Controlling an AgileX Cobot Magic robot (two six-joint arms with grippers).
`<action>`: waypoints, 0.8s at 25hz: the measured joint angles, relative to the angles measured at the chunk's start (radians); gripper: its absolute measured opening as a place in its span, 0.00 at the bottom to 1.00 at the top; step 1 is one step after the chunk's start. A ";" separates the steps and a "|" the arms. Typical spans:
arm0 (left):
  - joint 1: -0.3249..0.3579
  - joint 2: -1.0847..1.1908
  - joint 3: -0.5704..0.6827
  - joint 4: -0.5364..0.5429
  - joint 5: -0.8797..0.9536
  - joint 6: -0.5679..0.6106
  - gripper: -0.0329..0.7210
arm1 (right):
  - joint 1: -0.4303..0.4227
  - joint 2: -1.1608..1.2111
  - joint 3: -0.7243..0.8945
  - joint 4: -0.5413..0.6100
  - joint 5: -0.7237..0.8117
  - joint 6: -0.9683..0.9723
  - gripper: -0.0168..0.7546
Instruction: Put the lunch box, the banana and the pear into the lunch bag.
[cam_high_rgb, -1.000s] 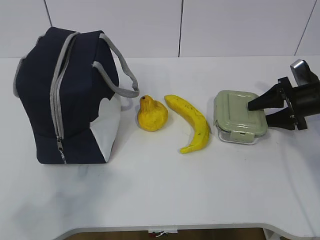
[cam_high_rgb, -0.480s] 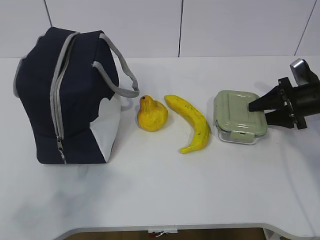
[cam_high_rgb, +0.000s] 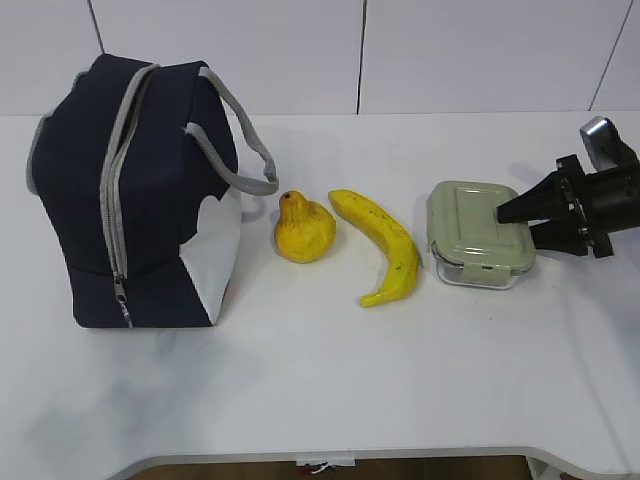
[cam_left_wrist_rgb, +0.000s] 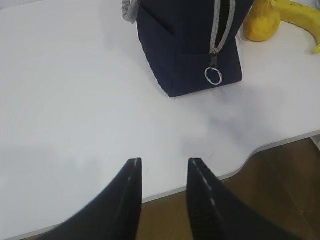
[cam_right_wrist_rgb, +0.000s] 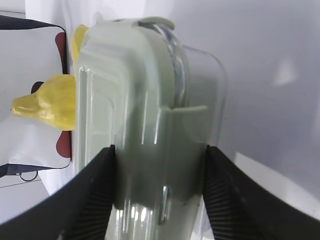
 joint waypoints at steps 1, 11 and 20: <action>0.000 0.000 0.000 0.000 0.000 0.000 0.35 | 0.000 0.000 0.000 0.000 0.000 0.000 0.58; 0.000 0.000 0.000 0.000 0.000 0.000 0.35 | 0.000 0.000 0.000 0.004 0.002 -0.002 0.52; 0.000 0.000 0.000 0.000 0.000 0.000 0.35 | 0.000 0.000 0.000 0.015 0.000 0.026 0.52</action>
